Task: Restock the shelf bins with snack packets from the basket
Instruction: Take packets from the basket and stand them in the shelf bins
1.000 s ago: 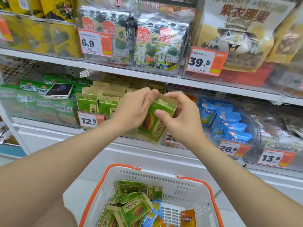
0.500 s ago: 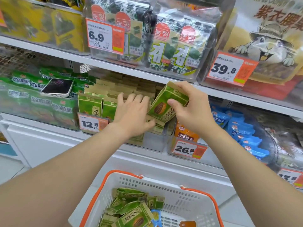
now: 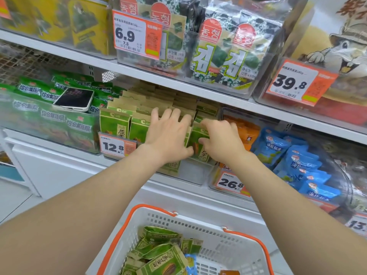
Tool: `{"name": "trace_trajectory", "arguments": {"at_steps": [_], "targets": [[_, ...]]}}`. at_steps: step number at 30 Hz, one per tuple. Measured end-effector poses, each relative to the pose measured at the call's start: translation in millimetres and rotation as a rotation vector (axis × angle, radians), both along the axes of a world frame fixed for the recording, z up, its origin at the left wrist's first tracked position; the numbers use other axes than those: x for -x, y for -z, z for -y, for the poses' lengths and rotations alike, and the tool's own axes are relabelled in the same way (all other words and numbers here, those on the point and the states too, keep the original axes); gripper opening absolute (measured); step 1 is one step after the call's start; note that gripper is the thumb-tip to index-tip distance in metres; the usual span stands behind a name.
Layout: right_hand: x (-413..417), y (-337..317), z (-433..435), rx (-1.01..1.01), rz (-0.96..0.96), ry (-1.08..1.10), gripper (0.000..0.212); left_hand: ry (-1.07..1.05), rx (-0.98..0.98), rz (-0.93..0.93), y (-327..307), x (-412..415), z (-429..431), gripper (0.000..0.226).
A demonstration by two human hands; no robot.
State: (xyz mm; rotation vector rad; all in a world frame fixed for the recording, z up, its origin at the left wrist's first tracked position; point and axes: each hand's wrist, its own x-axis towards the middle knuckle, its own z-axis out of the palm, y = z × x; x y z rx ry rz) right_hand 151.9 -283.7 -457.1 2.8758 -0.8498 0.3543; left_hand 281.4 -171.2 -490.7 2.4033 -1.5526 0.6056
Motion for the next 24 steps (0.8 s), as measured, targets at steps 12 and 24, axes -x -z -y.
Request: {"name": "trace_trajectory", "arguments": {"at_steps": [12, 24], "targets": [[-49, -15, 22, 0.091, -0.195, 0.282, 0.046, 0.021, -0.027, 0.001, -1, -7, 5, 0.083], [-43, -3, 14, 0.182, -0.097, 0.375, 0.076, 0.016, 0.001, 0.001, 0, -5, 3, 0.078]]}}
